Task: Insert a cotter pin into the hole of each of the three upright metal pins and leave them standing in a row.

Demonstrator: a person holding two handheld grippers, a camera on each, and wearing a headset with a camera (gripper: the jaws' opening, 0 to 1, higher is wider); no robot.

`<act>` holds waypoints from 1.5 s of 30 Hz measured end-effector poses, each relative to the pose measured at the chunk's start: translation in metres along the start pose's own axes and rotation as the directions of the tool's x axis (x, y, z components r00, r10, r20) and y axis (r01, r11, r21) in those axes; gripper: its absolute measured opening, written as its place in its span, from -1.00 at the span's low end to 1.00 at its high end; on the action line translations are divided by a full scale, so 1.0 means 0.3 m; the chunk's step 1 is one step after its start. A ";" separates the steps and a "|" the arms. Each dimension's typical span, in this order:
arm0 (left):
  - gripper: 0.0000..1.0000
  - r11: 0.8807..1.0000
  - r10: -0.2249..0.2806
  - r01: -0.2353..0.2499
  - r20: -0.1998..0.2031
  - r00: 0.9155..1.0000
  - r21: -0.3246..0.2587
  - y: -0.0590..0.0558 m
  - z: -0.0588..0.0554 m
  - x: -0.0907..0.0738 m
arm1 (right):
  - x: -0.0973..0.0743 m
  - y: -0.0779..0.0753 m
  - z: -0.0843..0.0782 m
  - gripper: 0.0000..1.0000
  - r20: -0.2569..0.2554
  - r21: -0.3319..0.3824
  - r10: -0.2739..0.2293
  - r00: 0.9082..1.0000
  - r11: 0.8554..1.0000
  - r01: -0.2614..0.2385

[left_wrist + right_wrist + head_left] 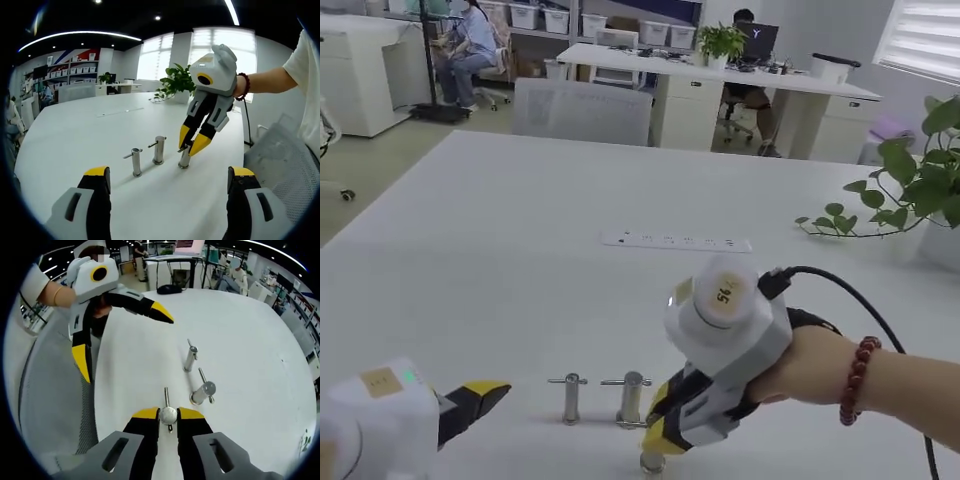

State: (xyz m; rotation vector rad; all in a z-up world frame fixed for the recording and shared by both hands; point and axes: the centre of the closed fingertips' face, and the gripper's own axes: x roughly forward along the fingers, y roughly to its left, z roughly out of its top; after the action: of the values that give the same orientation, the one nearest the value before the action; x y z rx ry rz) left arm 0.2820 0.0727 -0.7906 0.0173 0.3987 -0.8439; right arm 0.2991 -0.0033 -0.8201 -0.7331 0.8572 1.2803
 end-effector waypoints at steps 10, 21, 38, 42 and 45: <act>0.93 1.000 0.005 -0.005 -0.004 1.000 -0.003 0.006 -0.002 -0.005 | -0.029 -0.045 -0.045 -0.73 -0.032 -0.039 0.009 0.999 0.999 -0.010; 0.91 1.000 0.010 -0.010 -0.008 1.000 -0.009 0.010 -0.007 -0.009 | -0.042 -0.107 -0.082 -0.73 -0.041 -0.051 -0.003 0.999 0.999 0.001; 0.86 1.000 0.016 -0.017 -0.009 1.000 -0.020 0.021 -0.015 -0.006 | -0.037 -0.182 -0.095 -0.73 -0.028 -0.070 -0.007 1.000 0.998 0.005; 0.86 1.000 0.021 -0.021 -0.008 1.000 -0.022 0.027 -0.015 -0.007 | -0.033 -0.185 -0.093 -0.73 -0.025 -0.071 0.000 1.000 0.997 -0.002; 0.86 0.999 0.022 -0.022 -0.009 1.000 -0.023 0.028 -0.014 -0.005 | -0.030 -0.187 -0.093 -0.73 -0.022 -0.070 0.005 1.000 0.998 -0.007</act>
State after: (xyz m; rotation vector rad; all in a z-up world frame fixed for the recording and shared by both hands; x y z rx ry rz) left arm 0.2859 0.0803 -0.7952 0.0034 0.4155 -0.8179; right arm 0.3503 -0.0402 -0.8265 -0.8022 0.8360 1.3152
